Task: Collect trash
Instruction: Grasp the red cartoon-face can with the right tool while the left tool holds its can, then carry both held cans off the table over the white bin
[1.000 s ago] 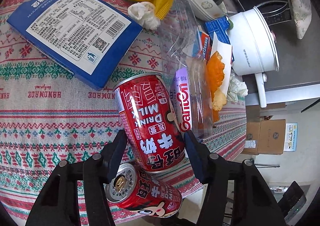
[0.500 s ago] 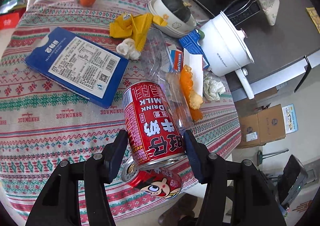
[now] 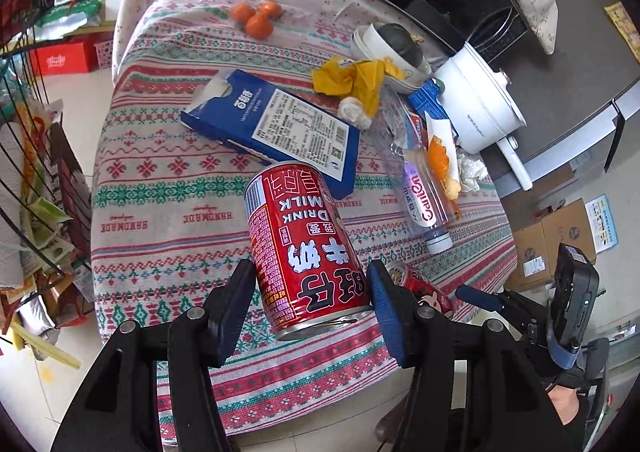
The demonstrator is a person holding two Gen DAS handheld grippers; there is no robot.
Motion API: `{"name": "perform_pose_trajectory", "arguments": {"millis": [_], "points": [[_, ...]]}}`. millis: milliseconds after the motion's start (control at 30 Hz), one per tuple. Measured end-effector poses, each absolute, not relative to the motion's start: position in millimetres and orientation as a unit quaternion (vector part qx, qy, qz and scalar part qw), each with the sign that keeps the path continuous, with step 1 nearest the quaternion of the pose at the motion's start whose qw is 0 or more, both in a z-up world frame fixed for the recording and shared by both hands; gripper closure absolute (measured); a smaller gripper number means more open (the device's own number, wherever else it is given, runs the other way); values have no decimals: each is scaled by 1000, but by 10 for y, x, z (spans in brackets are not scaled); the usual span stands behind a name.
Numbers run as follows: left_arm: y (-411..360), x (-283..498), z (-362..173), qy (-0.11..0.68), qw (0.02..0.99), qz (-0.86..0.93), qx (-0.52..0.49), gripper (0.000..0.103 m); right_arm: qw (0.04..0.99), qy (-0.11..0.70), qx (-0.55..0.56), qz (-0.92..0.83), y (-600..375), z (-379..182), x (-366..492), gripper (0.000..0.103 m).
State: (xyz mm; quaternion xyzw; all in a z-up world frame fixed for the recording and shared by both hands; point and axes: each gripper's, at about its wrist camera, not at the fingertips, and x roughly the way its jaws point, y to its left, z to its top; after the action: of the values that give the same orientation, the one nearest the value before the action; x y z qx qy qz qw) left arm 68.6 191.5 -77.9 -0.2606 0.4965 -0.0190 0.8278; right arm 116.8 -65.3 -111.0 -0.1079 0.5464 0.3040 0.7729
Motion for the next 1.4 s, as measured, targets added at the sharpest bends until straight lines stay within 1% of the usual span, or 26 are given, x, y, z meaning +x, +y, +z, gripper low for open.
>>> {"name": "perform_pose_trajectory", "arguments": {"millis": [400, 600, 667, 733, 867, 1067, 1400], "points": [[1943, 676, -737, 488, 833, -24, -259, 43, 764, 544, -170, 302, -304, -1372, 1214, 30], [1951, 671, -753, 490, 833, -20, -254, 43, 763, 545, -186, 293, -191, -1471, 1238, 36], [1945, 675, -760, 492, 833, -19, -252, 43, 767, 541, -191, 287, -163, -1474, 1240, 39], [1923, 670, -751, 490, 835, -18, -248, 43, 769, 542, -185, 283, -144, -1480, 1253, 40], [1868, 675, -718, 487, 840, -17, -240, 43, 777, 537, -170, 282, -222, -1369, 1254, 44], [1669, 729, -647, 482, 846, -30, -225, 43, 798, 517, -138, 278, -445, -1087, 1245, 45], [944, 946, -607, 490, 851, -72, -174, 43, 830, 498, -93, 235, -1195, -741, 1238, 45]]}}
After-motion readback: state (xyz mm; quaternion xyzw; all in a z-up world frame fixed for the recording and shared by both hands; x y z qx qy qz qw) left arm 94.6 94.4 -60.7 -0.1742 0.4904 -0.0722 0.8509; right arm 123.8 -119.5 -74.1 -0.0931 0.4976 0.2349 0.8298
